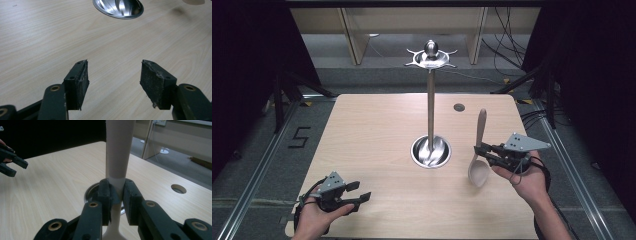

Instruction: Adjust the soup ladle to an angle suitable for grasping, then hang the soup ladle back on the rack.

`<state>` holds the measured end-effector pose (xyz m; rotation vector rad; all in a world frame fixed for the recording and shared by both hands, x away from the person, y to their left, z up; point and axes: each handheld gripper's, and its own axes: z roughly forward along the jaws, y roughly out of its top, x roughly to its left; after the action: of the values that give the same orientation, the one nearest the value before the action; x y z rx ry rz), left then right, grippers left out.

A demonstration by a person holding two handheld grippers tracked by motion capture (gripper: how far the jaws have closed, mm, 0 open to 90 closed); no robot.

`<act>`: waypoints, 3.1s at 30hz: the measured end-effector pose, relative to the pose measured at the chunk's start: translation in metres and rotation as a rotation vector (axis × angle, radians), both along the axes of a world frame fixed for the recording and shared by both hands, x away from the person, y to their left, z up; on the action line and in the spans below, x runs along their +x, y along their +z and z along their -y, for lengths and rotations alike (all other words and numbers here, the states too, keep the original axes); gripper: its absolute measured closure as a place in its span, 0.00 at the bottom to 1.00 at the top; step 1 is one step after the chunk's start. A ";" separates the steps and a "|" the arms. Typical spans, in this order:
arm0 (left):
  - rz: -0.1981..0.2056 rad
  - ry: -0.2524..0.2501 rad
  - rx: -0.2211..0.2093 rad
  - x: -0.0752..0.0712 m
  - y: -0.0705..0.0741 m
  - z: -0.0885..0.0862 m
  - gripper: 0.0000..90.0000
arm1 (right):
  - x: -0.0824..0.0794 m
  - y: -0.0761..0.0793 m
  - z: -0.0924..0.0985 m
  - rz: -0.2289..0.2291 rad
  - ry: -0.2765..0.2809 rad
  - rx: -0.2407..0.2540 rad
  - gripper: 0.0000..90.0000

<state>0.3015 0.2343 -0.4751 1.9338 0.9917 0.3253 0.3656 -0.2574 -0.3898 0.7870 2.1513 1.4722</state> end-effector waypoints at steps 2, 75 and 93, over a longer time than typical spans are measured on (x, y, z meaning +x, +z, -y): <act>0.006 0.002 -0.003 0.000 0.001 0.001 0.43 | 0.002 0.000 0.000 0.015 0.003 0.004 0.87; 0.033 0.038 -0.043 -0.010 0.004 -0.007 0.43 | 0.031 0.065 -0.040 -0.051 -0.013 0.044 0.87; 0.037 0.035 -0.035 -0.010 0.005 -0.007 0.43 | 0.050 0.081 -0.057 -0.032 0.027 0.022 0.87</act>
<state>0.2914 0.2412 -0.4704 1.8743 1.0011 0.3603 0.4155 -0.2005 -0.3086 0.7972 2.1812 1.5094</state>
